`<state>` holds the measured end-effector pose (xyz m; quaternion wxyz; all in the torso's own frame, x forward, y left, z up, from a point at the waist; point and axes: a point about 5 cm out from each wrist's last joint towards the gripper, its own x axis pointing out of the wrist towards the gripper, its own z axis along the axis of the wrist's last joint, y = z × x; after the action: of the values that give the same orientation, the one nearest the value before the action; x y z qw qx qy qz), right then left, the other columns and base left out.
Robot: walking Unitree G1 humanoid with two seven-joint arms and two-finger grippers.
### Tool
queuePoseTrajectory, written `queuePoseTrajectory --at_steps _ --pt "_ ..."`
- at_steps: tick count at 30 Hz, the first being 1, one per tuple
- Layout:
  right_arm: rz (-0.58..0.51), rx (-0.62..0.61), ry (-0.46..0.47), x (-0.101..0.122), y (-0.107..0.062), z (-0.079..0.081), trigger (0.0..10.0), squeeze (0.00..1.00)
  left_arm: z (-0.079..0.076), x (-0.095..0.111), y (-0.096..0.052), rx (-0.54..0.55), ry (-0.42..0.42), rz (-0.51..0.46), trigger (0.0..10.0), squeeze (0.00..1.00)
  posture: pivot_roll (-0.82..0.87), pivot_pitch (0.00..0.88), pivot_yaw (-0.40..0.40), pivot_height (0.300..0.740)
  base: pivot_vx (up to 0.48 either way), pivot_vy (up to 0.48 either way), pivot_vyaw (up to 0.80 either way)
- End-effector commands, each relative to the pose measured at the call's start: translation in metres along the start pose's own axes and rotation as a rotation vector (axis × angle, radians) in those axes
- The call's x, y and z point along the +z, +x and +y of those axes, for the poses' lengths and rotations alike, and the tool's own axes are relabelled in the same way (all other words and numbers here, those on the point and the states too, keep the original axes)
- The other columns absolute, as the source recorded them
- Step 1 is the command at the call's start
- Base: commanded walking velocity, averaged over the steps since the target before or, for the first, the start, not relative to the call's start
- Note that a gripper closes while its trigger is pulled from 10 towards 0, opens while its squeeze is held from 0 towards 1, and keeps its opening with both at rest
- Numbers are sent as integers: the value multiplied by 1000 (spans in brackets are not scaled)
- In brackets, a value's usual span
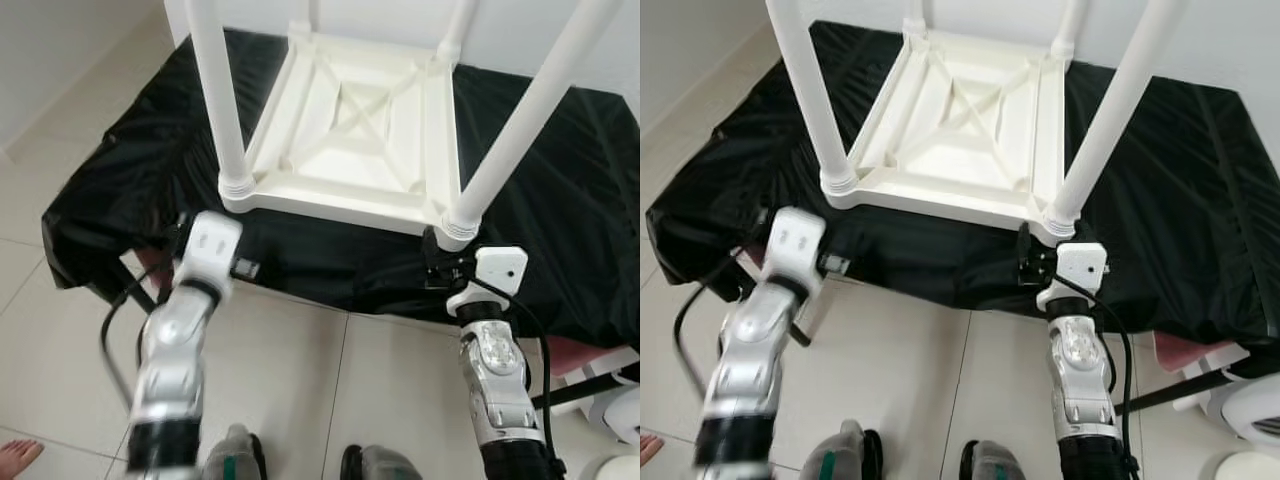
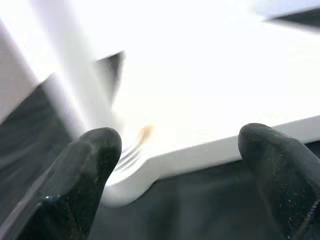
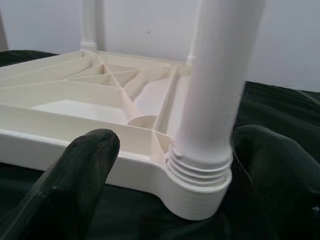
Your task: Building children table
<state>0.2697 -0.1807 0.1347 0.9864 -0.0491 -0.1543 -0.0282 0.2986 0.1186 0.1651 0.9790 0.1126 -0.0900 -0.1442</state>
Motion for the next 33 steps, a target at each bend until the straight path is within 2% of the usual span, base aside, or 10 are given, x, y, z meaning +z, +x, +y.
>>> queuePoseTrajectory --at_steps 1,8,12,20,23,25,26,28,30,33 --pt "20 -16 0 -2 -1 -1 10000 0 -3 -17 -5 92 -56 76 10000 0 13 56 10 740 0 0 0" --pt "8 -30 18 3 -5 2 10000 0 7 -16 -5 105 -113 94 10000 0 22 56 -12 740 0 0 0" --pt "8 15 34 4 -4 12 10000 0 0 -17 -5 70 -115 86 10000 0 22 67 1 740 0 0 0" --pt "-4 2 22 7 -2 5 10000 0 -4 -19 -13 43 -105 90 10000 0 17 65 -1 740 0 0 0" --pt "-5 1 15 7 -1 2 10000 0 -11 -18 -12 -6 -80 85 10000 0 24 60 -10 740 0 0 0" --pt "-4 19 17 7 1 4 10000 0 -25 -16 0 -133 -24 82 10000 0 32 55 -16 740 0 0 0" --pt "-4 19 17 7 1 4 10000 0 -25 -16 0 -133 -24 82 10000 0 32 55 -16 740 0 0 0" --pt "0 29 18 6 1 6 10000 0 -35 -19 11 -236 -11 99 10000 0 27 54 -13 740 0 0 0" --pt "1 30 18 6 1 6 10000 0 -37 -20 13 -263 -19 110 10000 0 26 53 -12 740 0 0 0" --pt "0 20 17 6 0 6 10000 0 -45 -18 25 -343 25 108 10000 0 9 52 4 740 0 0 0"
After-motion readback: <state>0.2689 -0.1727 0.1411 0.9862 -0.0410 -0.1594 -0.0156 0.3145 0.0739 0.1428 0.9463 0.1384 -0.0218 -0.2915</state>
